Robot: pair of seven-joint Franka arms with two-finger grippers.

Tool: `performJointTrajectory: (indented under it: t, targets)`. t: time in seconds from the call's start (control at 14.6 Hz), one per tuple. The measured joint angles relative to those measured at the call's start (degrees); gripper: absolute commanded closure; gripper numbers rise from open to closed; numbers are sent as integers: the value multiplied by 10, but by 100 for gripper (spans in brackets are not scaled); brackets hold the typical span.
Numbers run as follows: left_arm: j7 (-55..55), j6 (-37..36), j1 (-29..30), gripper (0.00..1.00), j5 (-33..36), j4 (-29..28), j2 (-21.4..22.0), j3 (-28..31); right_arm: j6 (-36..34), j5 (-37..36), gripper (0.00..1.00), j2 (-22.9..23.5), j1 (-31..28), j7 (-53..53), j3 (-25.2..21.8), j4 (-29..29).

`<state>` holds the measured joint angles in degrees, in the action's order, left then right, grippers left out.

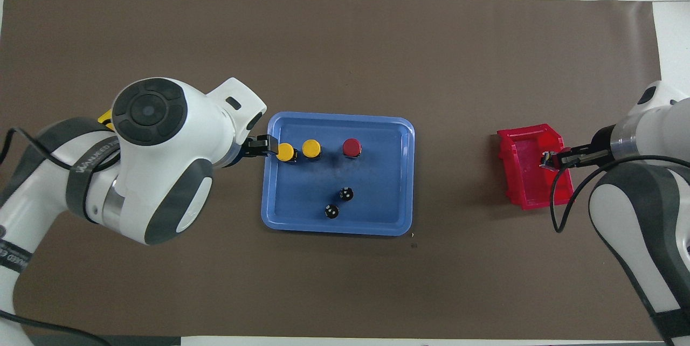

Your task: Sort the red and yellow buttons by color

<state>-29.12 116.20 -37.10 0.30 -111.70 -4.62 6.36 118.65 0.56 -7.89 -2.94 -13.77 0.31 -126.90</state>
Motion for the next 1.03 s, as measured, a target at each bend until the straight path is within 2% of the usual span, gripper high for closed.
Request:
performJointTrajectory:
  t: [0.27, 0.55, 0.75, 1.03]
  targets:
    - [-3, 45, -9, 16, -31, 0, -42, 0, 40, 0, 83, 0, 1, -2, 5, -45]
    - [-4, 66, -16, 21, -44, 0, -49, 0, 87, 0, 83, 0, 2, -4, 7, -94]
    - [-4, 82, -16, 21, -53, -1, -54, 0, 106, 0, 82, 0, -2, -5, 6, -112]
    - [-4, 111, -16, 21, -54, -1, -84, 0, 124, 0, 80, 1, -5, -6, 6, -127]
